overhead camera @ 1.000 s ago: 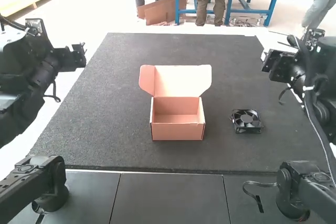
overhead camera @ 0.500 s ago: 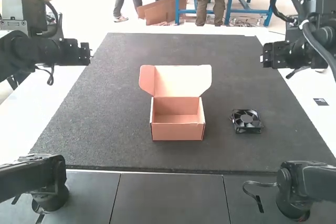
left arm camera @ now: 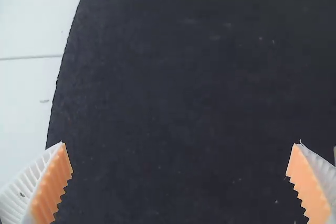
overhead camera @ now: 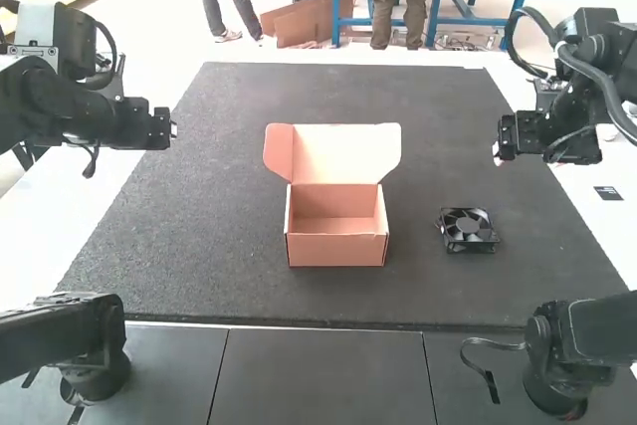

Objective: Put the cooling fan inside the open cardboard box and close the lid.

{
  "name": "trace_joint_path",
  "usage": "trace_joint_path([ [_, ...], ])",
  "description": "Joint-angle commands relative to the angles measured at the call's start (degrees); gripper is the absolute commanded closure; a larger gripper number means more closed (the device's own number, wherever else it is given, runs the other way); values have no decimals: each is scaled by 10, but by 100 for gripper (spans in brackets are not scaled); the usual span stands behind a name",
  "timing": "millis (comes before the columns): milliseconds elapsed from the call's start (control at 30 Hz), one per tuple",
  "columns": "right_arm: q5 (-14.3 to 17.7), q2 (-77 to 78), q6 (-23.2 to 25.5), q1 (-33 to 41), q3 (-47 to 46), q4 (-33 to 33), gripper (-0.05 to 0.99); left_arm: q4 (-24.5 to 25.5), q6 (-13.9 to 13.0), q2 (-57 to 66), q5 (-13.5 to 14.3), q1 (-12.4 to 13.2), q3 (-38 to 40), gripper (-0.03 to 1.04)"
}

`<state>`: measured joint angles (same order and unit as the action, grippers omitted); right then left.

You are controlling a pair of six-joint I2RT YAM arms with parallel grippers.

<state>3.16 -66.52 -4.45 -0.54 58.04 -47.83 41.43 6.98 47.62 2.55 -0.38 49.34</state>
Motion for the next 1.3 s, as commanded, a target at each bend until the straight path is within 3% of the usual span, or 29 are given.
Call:
trace_joint_path([
  [0,-26,-23,7,-45,-12,-3,12,0,6,-1,-2,-4,31,4],
  [233,-40,-82,-46,-85,-22,-2,13,-2,8,2,-3,-5,33,4],
  [400,-45,-126,-72,-81,-22,3,4,-7,13,6,-3,-11,33,4],
  [900,-48,-236,-75,-78,-14,49,4,-14,18,15,-3,-14,39,4],
  [1067,-68,-253,-68,-77,-7,71,4,-15,18,16,-3,-15,42,4],
  [1267,-69,-266,-57,-77,-10,92,4,-16,19,16,-3,-14,42,4],
])
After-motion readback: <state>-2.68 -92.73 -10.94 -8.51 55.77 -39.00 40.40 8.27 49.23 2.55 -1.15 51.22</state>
